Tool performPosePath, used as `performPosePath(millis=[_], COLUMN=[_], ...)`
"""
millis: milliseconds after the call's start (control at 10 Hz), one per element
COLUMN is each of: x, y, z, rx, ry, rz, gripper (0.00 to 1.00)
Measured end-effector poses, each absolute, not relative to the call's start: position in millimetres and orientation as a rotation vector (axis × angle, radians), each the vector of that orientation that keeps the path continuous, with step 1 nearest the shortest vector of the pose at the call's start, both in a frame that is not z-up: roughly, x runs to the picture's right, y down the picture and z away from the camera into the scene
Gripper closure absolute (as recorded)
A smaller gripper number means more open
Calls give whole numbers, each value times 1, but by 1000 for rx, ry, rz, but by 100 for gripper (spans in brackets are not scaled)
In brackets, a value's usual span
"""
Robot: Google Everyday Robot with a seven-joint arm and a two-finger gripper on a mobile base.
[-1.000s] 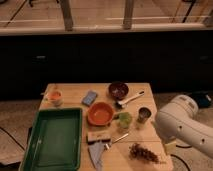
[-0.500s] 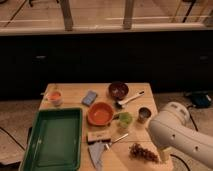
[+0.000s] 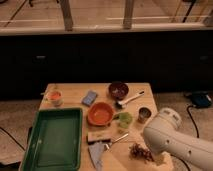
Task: Place grapes in red bowl
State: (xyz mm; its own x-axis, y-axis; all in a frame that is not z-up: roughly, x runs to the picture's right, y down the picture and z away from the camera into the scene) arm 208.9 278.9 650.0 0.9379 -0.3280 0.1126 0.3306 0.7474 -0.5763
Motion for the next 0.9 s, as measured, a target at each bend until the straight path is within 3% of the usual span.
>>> performPosePath(millis=[900], x=[201], y=[289], z=[687], rx=[-629], ry=[-42], rz=[-310], gripper=[31])
